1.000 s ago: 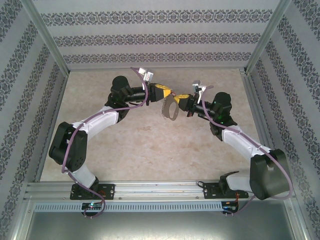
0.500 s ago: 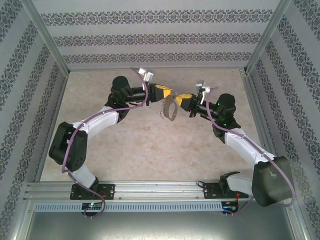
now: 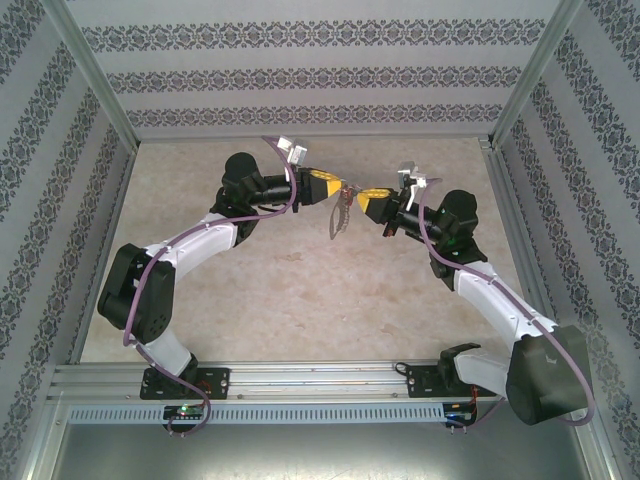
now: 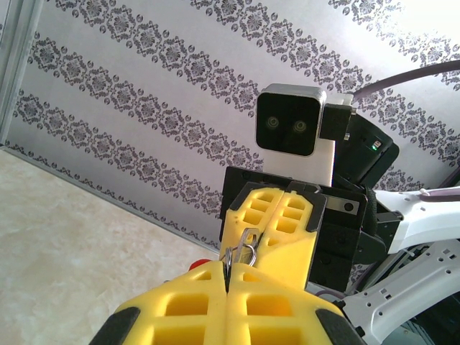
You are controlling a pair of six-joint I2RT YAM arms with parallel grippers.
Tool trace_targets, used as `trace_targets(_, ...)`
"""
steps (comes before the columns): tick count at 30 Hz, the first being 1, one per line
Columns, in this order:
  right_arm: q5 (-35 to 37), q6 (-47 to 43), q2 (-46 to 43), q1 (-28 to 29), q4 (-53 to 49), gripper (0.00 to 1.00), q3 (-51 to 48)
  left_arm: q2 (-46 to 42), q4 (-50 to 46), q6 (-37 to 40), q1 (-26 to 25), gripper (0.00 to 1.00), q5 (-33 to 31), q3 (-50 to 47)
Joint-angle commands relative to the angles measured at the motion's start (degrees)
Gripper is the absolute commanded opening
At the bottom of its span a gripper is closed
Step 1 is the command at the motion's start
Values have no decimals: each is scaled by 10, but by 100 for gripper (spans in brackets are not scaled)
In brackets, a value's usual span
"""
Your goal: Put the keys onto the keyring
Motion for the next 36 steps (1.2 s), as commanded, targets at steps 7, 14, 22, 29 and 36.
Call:
trace_targets(7,-7,-7,20,1,5,0,38,-10,24,9,6,0,4,-2)
trace_targets(14,-4,-16,35,11,0,0,53,-5,28,4,6,0,5,-1)
trace_targets(22,9,-19,31,1,-4,0,60,-1,30,2,6,0,5,2)
trace_targets(29,11,-17,23,-4,-7,0,68,1,30,-1,3,0,5,2)
trace_targets(36,9,-12,18,-5,-5,0,77,3,27,0,0,0,4,6)
